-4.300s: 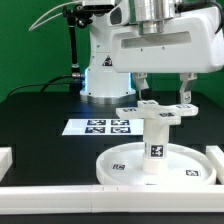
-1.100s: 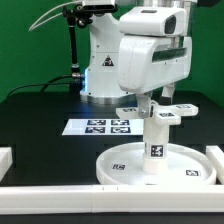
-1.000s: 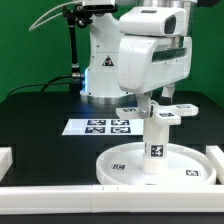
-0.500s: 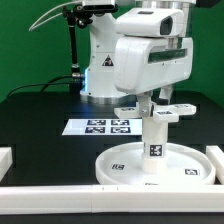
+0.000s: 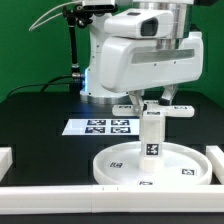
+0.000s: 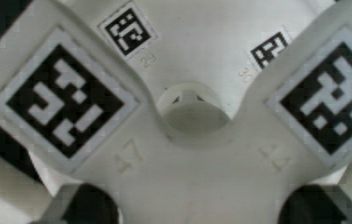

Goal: Assemble round table

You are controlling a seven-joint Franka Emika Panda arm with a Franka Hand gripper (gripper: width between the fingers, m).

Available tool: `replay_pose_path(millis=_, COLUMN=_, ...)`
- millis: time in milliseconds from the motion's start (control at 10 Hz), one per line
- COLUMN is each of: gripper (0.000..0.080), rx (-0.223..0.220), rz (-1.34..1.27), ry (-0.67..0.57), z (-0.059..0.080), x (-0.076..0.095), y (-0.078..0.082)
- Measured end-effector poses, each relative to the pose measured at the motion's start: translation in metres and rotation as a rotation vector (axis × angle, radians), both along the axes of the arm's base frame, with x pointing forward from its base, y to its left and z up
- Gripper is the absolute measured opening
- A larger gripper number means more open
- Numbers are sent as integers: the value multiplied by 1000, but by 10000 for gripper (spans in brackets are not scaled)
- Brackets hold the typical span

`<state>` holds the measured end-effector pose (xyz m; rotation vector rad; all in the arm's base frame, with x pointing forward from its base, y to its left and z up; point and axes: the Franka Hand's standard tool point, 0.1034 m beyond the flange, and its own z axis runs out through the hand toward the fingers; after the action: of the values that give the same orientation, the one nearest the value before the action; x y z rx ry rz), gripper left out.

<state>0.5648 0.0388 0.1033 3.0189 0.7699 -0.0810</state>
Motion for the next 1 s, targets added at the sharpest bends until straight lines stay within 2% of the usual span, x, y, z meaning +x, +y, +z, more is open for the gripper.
replay_pose_path(millis=200, gripper=442, rx=20, rz=-252, ry=-2, z=0, x=0, y=-3)
replay_pose_path(millis=1000, gripper=443, rx=-4, rz=-827, ry=-11, z=0, x=0, y=-1)
